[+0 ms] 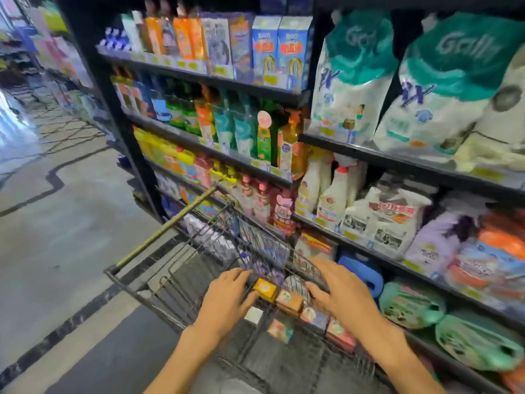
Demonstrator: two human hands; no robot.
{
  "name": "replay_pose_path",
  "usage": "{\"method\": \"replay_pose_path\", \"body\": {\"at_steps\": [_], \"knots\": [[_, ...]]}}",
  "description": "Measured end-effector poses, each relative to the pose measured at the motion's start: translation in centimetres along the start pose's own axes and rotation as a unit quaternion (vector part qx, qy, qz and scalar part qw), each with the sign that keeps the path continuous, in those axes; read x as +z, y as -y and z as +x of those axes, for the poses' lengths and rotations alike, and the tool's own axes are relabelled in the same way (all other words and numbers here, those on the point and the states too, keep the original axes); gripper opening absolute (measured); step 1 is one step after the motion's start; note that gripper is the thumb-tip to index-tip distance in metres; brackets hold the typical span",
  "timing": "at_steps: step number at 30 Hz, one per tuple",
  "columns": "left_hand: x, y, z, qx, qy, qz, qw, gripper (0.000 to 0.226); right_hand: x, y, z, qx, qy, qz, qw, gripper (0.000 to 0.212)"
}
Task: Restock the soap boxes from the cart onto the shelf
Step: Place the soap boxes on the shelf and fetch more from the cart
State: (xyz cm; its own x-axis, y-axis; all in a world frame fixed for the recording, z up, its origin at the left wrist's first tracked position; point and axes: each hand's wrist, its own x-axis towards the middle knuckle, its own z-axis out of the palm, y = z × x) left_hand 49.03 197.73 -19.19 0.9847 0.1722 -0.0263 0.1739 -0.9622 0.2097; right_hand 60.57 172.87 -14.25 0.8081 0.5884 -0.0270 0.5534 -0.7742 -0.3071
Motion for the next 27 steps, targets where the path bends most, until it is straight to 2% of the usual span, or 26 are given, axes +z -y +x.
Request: {"method": "replay_pose_path", "body": {"at_steps": [3,9,15,17,19,21,23,25,27], "knots": [[1.6,3.5,4.3,0.001,0.036,-0.005,0.999,0.061,2.2,0.5,3.4,0.030,0.019,-0.008,0.999,0.058],[7.5,9.3,11.4,0.003,0.167,-0.028,0.986,0.055,7.7,1.0,8.7,0.101,0.054,0.038,0.993,0.053],[18.3,13.1,17.2,0.006,0.298,-0.018,0.954,0.050,15.1,1.4,11.9,0.184,0.079,0.038,0.979,0.049],[22.3,14.0,18.9,0.019,0.333,-0.007,0.943,0.044,18.1,1.0,12.6,0.201,0.086,0.042,0.975,0.044],[26.5,14.8,20.5,0.026,0.367,0.011,0.930,0.035,21.5,0.3,12.8,0.219,0.079,0.070,0.970,0.049],[30.7,15.3,21.6,0.035,0.382,0.042,0.923,0.033,24.9,-0.5,13.0,0.257,0.089,0.094,0.958,0.065],[34.8,15.7,22.3,0.041,0.377,0.056,0.924,0.037,28.1,-1.4,13.0,0.270,0.080,0.113,0.953,0.071],[38.5,16.4,22.6,0.038,0.364,0.073,0.928,0.043,30.9,-2.3,13.0,0.272,0.092,0.133,0.949,0.066],[41.0,17.0,23.2,0.043,0.332,0.083,0.939,0.049,32.7,-3.4,12.4,0.276,0.106,0.123,0.947,0.052]]}}
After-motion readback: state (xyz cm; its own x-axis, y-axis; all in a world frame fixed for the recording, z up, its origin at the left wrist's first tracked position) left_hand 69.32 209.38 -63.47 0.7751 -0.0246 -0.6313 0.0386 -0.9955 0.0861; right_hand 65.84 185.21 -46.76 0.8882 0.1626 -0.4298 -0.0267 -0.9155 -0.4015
